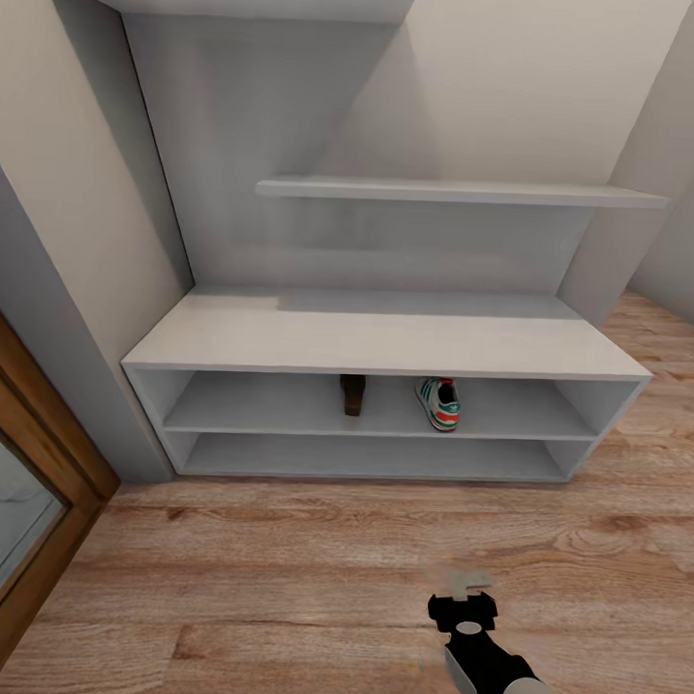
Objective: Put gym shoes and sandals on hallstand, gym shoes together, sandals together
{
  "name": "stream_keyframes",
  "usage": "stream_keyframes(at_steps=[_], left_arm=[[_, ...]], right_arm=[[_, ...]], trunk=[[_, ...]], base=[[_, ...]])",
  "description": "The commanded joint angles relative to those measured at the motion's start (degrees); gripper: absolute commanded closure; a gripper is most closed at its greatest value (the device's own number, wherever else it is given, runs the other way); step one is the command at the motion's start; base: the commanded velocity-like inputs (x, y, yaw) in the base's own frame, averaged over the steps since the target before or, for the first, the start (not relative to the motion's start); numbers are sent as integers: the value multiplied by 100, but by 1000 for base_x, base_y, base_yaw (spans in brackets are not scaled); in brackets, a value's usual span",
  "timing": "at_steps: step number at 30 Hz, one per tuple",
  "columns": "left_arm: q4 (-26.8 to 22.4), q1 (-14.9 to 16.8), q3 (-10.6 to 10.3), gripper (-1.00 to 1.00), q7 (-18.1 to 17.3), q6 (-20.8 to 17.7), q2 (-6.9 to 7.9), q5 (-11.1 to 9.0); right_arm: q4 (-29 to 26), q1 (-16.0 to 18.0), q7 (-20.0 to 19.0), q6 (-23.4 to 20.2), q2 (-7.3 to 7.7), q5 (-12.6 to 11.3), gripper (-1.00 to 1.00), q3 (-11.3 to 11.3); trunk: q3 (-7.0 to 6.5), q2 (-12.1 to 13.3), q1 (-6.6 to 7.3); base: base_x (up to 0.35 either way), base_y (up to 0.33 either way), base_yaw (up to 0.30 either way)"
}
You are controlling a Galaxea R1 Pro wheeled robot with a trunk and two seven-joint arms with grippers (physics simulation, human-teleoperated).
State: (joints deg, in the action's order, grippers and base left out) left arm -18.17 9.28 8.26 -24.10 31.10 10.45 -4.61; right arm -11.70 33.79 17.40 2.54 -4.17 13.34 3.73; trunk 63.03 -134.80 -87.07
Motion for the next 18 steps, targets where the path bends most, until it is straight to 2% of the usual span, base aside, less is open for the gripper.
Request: stream_keyframes(at_steps=[1, 7, 18], left_arm=[[6, 3, 18, -100, -53, -5, 0, -50], [6, 3, 18, -100, -39, -7, 2, -107], [12, 3, 18, -100, -17, -7, 14, -318]], right_arm=[[27, -1, 10, 35, 28, 42, -100, 38], [117, -70, 10, 254, 163, 32, -100, 46], [235, -373, 9, 982, 285, 28, -100, 56]], trunk=[[4, -2, 1], [4, -2, 1], [4, -2, 1]], base=[[0, 0, -28], [0, 0, -150], [0, 0, -273]])
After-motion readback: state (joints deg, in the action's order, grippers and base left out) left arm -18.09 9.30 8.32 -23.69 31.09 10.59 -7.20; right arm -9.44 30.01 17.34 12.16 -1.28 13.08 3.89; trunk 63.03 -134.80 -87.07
